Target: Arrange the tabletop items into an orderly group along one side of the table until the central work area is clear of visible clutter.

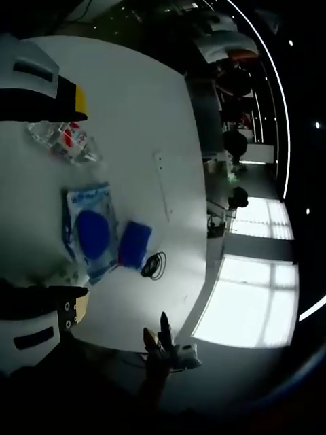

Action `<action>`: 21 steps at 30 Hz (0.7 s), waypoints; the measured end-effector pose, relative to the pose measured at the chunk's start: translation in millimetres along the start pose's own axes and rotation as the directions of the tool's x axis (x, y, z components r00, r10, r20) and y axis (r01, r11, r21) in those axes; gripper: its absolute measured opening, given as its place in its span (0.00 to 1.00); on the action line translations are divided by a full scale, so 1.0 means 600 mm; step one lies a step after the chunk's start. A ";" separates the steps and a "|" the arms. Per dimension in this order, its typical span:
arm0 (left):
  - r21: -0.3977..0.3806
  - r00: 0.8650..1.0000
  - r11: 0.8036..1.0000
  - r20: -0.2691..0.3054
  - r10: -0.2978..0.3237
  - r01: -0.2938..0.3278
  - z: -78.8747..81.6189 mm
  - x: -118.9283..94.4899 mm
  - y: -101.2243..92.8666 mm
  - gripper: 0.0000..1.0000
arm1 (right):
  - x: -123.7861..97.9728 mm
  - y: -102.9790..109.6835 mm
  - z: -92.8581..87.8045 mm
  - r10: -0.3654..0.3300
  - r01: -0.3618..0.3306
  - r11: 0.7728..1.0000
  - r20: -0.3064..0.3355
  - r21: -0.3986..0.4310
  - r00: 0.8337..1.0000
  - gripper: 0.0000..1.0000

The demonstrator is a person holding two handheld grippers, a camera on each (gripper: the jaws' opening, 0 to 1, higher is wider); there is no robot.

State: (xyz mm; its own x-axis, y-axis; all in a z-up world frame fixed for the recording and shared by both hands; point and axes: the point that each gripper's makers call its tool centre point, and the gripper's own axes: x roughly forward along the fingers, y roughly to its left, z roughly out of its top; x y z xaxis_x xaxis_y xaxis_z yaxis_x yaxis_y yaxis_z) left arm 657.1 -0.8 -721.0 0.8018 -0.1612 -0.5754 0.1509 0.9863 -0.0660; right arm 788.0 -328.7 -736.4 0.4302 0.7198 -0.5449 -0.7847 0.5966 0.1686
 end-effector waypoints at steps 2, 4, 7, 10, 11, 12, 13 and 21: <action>0.013 1.000 1.000 -0.011 -0.008 0.008 -0.001 0.003 0.001 0.98 | -0.001 0.002 0.000 -0.001 0.001 1.000 0.002 0.000 1.000 0.98; 0.025 1.000 1.000 -0.019 -0.015 0.015 0.000 0.005 0.001 0.98 | -0.001 0.002 -0.002 -0.004 0.004 1.000 0.000 0.002 1.000 0.98; 0.038 0.999 0.999 -0.026 -0.024 0.025 0.003 0.009 0.006 0.98 | -0.002 0.002 -0.006 -0.006 0.006 1.000 -0.001 0.006 1.000 0.98; 0.053 0.999 0.998 -0.039 -0.031 0.033 0.004 0.013 0.011 0.96 | -0.003 0.005 -0.008 -0.007 0.007 1.000 -0.001 0.008 1.000 0.98; 0.059 0.999 0.998 -0.042 -0.035 0.037 0.005 0.015 0.012 0.96 | -0.003 0.007 -0.008 -0.006 0.006 1.000 -0.001 0.008 1.000 0.98; 0.066 0.998 0.997 -0.047 -0.039 0.042 0.005 0.017 0.019 0.96 | -0.004 0.009 -0.009 -0.007 0.007 1.000 -0.001 0.012 1.000 0.98; 0.076 0.998 0.996 -0.052 -0.044 0.048 0.006 0.020 0.021 0.95 | -0.004 0.011 -0.010 -0.007 0.007 1.000 -0.001 0.012 1.000 0.98; 0.135 0.994 0.988 -0.085 -0.069 0.080 0.008 0.036 0.033 0.93 | -0.008 0.022 -0.010 -0.012 0.012 1.000 0.001 0.011 1.000 0.98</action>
State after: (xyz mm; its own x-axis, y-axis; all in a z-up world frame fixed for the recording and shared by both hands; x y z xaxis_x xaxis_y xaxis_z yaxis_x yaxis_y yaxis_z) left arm 679.9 15.0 -730.9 0.7374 -0.2258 -0.6366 0.2914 0.9566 -0.0017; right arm 772.8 -326.3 -736.6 0.4401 0.7128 -0.5460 -0.7745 0.6090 0.1708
